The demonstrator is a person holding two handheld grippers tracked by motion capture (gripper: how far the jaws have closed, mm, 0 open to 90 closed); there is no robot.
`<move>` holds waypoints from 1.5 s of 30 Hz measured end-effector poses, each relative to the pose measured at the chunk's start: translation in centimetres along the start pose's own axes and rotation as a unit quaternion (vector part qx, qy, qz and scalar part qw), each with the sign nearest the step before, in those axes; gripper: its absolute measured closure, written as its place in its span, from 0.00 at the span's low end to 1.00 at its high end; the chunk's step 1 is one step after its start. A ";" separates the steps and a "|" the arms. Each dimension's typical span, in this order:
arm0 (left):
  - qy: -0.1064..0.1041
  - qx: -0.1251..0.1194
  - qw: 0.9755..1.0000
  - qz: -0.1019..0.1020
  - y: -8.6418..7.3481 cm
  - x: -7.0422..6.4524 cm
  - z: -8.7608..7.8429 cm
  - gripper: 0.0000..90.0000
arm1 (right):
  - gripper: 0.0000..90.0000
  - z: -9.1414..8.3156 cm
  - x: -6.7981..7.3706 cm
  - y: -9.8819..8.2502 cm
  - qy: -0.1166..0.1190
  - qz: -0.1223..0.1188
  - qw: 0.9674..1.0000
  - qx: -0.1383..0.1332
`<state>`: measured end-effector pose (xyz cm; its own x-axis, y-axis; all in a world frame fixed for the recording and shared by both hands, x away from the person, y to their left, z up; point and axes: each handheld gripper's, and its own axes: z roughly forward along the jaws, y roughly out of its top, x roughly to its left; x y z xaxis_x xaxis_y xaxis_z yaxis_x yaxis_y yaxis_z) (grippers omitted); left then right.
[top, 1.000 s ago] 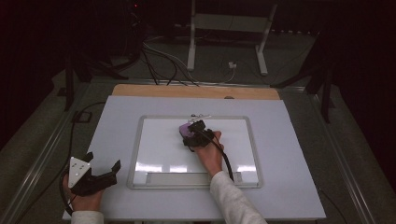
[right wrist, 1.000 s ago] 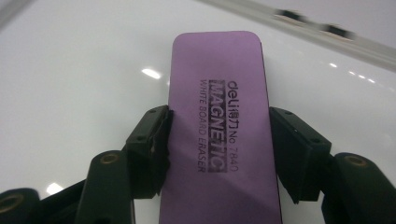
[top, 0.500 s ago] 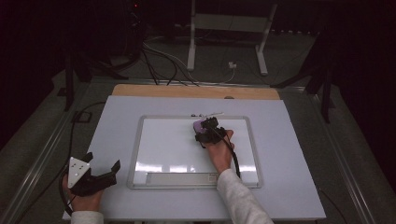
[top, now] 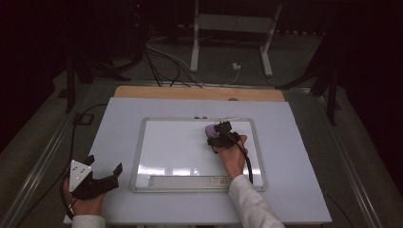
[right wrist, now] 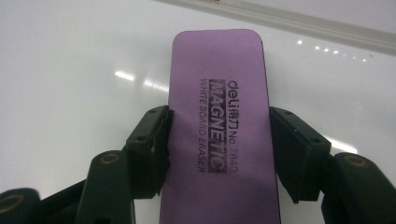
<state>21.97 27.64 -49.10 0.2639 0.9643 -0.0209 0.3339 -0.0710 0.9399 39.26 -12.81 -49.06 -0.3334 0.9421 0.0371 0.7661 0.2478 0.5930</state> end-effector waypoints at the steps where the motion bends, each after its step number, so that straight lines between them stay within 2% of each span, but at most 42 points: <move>1: 0.000 0.000 1.000 0.000 0.0 0.0 0.0 0.01 | 0.46 -0.1 -0.1 -0.2 0.003 0.000 1.000 0.001; 8: 0.000 0.001 1.000 -0.001 0.0 0.1 0.1 0.01 | 0.46 -1.1 -0.8 -1.2 0.017 -0.012 1.000 0.005; 24: 0.001 0.001 1.000 0.000 0.0 0.0 0.0 0.01 | 0.46 -2.6 -1.0 -3.1 0.036 -0.047 0.998 0.005; 32: -0.001 0.003 1.000 0.002 0.0 -0.2 0.1 0.01 | 0.45 -2.9 -1.7 -3.8 0.048 -0.048 0.998 0.000; 35: 0.000 0.003 1.000 0.001 -0.1 -0.2 0.1 0.01 | 0.40 -2.9 -1.8 -3.9 0.053 -0.063 0.997 -0.001; 37: -0.001 0.004 1.000 0.001 -0.1 -0.1 0.1 0.01 | 0.35 -3.0 -1.7 -4.1 0.046 -0.076 0.996 -0.004; 41: -0.001 0.004 1.000 0.002 -0.1 -0.2 0.1 0.01 | 0.29 -3.7 -1.4 -4.4 0.037 -0.099 0.994 -0.031; 45: -0.002 0.005 1.000 0.002 -0.1 -0.2 0.2 0.01 | 0.27 -4.7 -0.9 -4.7 0.038 -0.127 0.989 -0.062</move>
<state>22.04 27.45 -49.23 0.2689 0.9630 -0.0178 0.3413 -0.0780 0.9367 33.41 -15.85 -48.08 -0.5503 0.8322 -0.0682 0.5809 0.4402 0.6847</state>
